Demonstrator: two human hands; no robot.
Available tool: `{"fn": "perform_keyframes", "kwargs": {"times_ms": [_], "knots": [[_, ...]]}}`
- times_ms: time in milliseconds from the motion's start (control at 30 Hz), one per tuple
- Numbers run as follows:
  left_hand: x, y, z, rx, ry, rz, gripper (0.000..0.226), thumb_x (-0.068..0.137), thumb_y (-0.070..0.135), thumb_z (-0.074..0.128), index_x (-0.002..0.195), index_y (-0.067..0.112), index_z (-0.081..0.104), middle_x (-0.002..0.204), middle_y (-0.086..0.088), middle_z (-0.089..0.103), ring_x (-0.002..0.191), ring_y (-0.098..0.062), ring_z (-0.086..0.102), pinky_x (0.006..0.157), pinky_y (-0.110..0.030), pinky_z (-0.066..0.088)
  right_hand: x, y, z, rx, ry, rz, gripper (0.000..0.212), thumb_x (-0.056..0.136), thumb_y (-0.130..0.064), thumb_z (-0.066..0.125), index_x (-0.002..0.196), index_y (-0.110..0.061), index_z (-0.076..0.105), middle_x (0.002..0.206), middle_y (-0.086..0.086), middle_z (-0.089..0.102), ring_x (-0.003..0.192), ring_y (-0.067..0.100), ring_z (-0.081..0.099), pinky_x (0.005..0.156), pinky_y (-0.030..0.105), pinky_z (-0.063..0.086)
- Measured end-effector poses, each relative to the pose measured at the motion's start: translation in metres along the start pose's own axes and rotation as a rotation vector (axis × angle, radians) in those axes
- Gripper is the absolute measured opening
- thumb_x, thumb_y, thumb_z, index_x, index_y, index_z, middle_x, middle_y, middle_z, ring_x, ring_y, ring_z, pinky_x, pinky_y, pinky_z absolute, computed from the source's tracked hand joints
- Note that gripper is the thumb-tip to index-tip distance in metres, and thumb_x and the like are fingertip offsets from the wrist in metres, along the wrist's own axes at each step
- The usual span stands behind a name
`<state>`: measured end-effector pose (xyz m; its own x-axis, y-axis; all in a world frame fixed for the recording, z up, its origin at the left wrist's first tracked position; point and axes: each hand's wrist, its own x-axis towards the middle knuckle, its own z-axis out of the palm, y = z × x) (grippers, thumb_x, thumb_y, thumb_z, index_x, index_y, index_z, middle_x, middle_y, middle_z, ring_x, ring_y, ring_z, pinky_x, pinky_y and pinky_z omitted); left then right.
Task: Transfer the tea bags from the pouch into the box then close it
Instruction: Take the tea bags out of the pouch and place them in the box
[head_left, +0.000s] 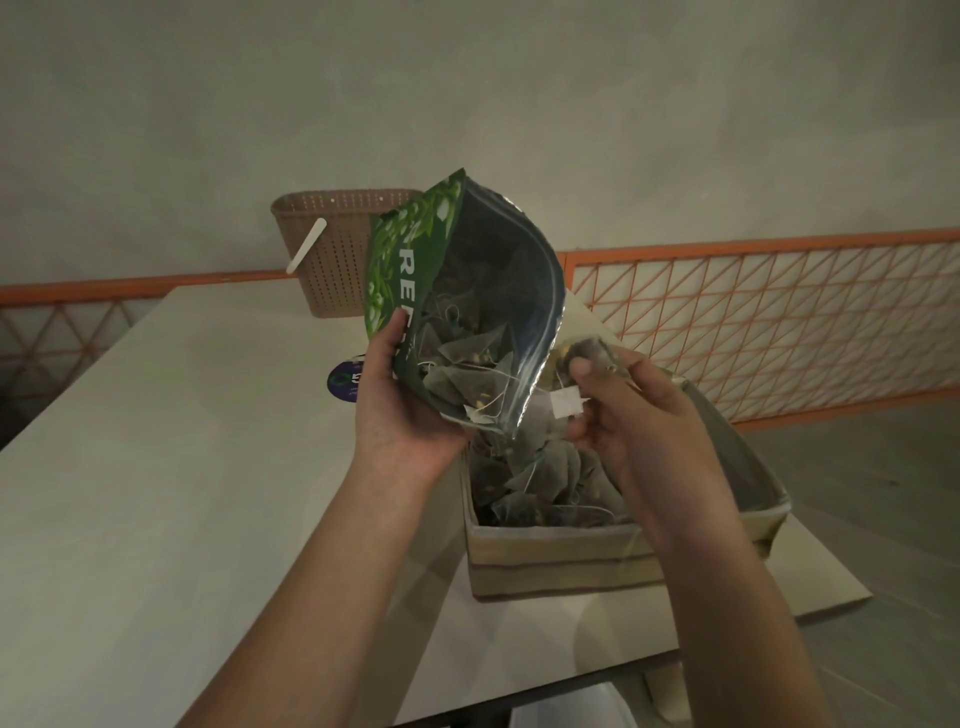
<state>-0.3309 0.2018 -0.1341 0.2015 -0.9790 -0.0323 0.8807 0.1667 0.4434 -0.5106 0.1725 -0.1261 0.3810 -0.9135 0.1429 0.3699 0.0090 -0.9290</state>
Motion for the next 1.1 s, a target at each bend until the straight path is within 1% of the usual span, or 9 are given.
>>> {"fn": "perform_keyframes", "kwargs": {"times_ms": [200, 267, 367, 500, 600, 667, 767, 933, 1100], "knots": [[0.003, 0.000, -0.002, 0.006, -0.008, -0.011, 0.058, 0.098, 0.049, 0.053, 0.145, 0.017, 0.057, 0.146, -0.016, 0.059, 0.136, -0.038, 0.053, 0.116, -0.051, 0.040, -0.002, -0.004, 0.004, -0.359, 0.054, -0.062, 0.017, 0.087, -0.022, 0.070, 0.104, -0.019, 0.071, 0.077, -0.002, 0.072, 0.055, 0.001, 0.057, 0.051, 0.014, 0.043], [0.002, 0.000, -0.002, 0.003, -0.004, -0.008, 0.058, 0.097, 0.049, 0.053, 0.144, 0.017, 0.058, 0.145, -0.017, 0.059, 0.136, -0.039, 0.053, 0.117, -0.052, 0.038, -0.003, -0.006, 0.005, -0.535, 0.008, -0.081, 0.015, 0.090, -0.033, 0.065, 0.097, -0.022, 0.073, 0.080, 0.009, 0.072, 0.063, 0.017, 0.063, 0.056, 0.016, 0.044], [0.003, 0.001, -0.002, 0.011, 0.004, 0.002, 0.056, 0.098, 0.050, 0.052, 0.142, 0.015, 0.061, 0.141, -0.019, 0.062, 0.134, -0.040, 0.055, 0.114, -0.052, 0.041, -0.005, -0.008, 0.005, -0.729, -0.095, -0.085, 0.045, 0.088, -0.052, 0.057, 0.092, -0.011, 0.074, 0.083, 0.018, 0.069, 0.076, 0.030, 0.062, 0.057, 0.014, 0.043], [0.004, 0.002, -0.001, 0.014, -0.010, 0.000, 0.056, 0.100, 0.051, 0.049, 0.142, 0.016, 0.060, 0.142, -0.018, 0.062, 0.135, -0.038, 0.055, 0.110, -0.050, 0.046, -0.007, -0.010, 0.007, -0.816, -0.130, -0.107, 0.076, 0.079, -0.065, 0.049, 0.089, 0.008, 0.069, 0.049, -0.001, 0.043, 0.043, 0.006, 0.038, 0.046, 0.008, 0.033], [0.006, 0.003, -0.004, 0.008, -0.019, -0.006, 0.058, 0.099, 0.051, 0.051, 0.144, 0.015, 0.058, 0.145, -0.019, 0.058, 0.136, -0.040, 0.052, 0.115, -0.052, 0.041, -0.007, -0.014, 0.009, -0.799, -0.137, -0.119, 0.057, 0.083, -0.062, 0.049, 0.084, -0.012, 0.077, 0.046, -0.001, 0.039, 0.042, 0.007, 0.037, 0.046, 0.011, 0.032], [0.007, 0.003, -0.007, 0.007, -0.027, -0.013, 0.060, 0.098, 0.051, 0.051, 0.146, 0.015, 0.056, 0.148, -0.019, 0.055, 0.139, -0.041, 0.049, 0.119, -0.055, 0.034, -0.007, -0.016, 0.009, -0.786, -0.146, -0.113, 0.039, 0.088, -0.057, 0.052, 0.081, -0.027, 0.077, 0.061, 0.012, 0.055, 0.051, 0.011, 0.048, 0.051, 0.011, 0.035], [0.007, 0.002, -0.007, 0.011, -0.029, 0.003, 0.057, 0.099, 0.049, 0.049, 0.145, 0.016, 0.057, 0.147, -0.016, 0.058, 0.139, -0.039, 0.051, 0.120, -0.054, 0.033, 0.002, -0.003, -0.001, -0.920, -0.058, -0.176, 0.027, 0.093, -0.046, 0.055, 0.087, -0.029, 0.075, 0.082, -0.003, 0.065, 0.078, 0.011, 0.058, 0.065, 0.018, 0.038], [0.004, 0.002, -0.003, 0.017, -0.014, 0.020, 0.056, 0.100, 0.048, 0.048, 0.146, 0.017, 0.056, 0.147, -0.014, 0.058, 0.138, -0.036, 0.052, 0.119, -0.051, 0.036, 0.008, 0.013, -0.001, -0.968, 0.149, -0.453, 0.008, 0.086, -0.034, 0.065, 0.095, -0.034, 0.066, 0.106, -0.004, 0.054, 0.108, 0.023, 0.050, 0.090, 0.039, 0.047], [-0.001, 0.001, 0.004, 0.021, 0.031, 0.006, 0.056, 0.099, 0.051, 0.048, 0.140, 0.014, 0.061, 0.135, -0.016, 0.067, 0.122, -0.034, 0.065, 0.094, -0.043, 0.058, -0.001, 0.008, 0.030, -0.851, 0.077, -0.582, 0.019, 0.083, -0.039, 0.070, 0.097, -0.034, 0.058, 0.110, -0.009, 0.043, 0.112, 0.016, 0.047, 0.092, 0.020, 0.040]]}}
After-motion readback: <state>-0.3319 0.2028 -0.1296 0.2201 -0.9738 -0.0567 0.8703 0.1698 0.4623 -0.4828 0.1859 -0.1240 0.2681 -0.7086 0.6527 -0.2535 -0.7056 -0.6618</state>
